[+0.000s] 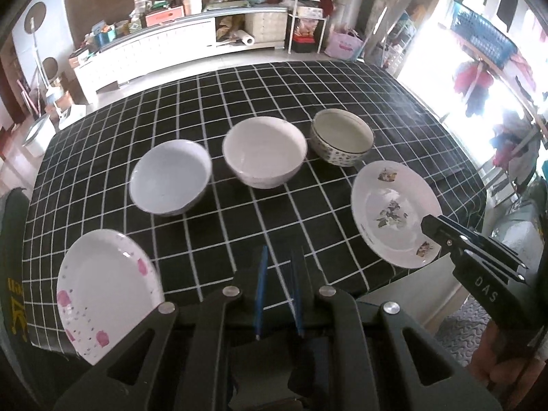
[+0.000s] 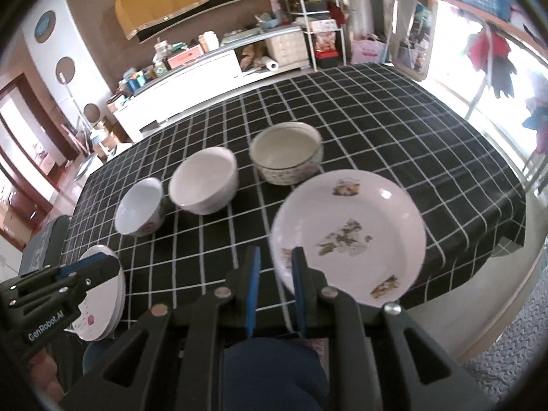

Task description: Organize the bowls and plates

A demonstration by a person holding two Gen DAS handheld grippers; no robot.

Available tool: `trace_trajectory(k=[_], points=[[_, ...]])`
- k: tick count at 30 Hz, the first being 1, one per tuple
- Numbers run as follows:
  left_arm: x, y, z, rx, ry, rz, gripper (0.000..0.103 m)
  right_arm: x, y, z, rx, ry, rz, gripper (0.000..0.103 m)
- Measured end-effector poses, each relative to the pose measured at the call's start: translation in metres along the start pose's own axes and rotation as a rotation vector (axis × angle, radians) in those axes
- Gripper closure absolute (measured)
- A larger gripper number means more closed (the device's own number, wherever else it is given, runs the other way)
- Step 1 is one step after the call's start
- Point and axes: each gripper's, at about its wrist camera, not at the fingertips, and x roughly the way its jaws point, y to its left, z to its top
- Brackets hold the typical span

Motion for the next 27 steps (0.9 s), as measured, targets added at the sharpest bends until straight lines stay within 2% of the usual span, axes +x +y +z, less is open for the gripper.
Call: trace_trajectory(k=[3, 11, 17, 27], points=[[0.013, -0.013, 0.005, 0.003, 0.031, -0.025, 0.091, 0.004, -0.016, 0.002, 0.035, 0.011, -0.007, 0.081], [0.047, -0.056, 0.017, 0.095, 0.08, -0.051, 0.091, 0.011, -0.068, 0.008, 0.105, 0.024, -0.062, 0.081], [0.072, -0.074, 0.028, 0.132, 0.118, -0.045, 0.091, 0.022, -0.105, 0.01, 0.164, 0.051, -0.099, 0.081], [0.121, -0.093, 0.037, 0.153, 0.189, -0.093, 0.09, 0.05, -0.148, 0.013, 0.214, 0.107, -0.135, 0.081]])
